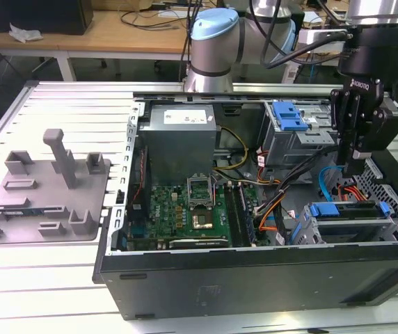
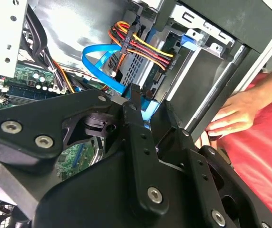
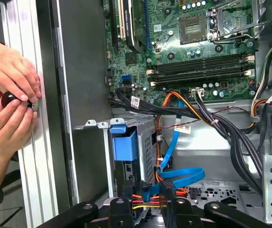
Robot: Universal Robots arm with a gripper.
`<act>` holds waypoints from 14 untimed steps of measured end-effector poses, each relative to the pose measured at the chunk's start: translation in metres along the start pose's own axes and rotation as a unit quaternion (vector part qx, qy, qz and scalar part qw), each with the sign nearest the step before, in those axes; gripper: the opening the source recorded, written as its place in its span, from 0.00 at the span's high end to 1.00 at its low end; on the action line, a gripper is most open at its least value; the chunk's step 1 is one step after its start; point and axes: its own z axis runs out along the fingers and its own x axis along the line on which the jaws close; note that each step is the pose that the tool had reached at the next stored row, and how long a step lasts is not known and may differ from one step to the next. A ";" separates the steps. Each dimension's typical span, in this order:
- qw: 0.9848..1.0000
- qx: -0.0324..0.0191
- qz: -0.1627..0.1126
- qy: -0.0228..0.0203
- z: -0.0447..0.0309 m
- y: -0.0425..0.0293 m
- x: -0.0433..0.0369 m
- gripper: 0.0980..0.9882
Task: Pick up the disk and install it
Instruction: 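Insert the second disk wire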
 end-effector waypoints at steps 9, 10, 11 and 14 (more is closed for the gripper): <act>1.000 -0.001 0.001 0.000 0.0007 -0.0023 0.0013 0.70; 1.000 -0.001 0.001 0.000 0.0008 -0.0023 0.0012 0.70; 1.000 -0.001 0.001 0.000 0.0008 -0.0023 0.0012 0.70; 1.000 -0.001 0.001 0.000 0.0010 -0.0023 0.0012 0.80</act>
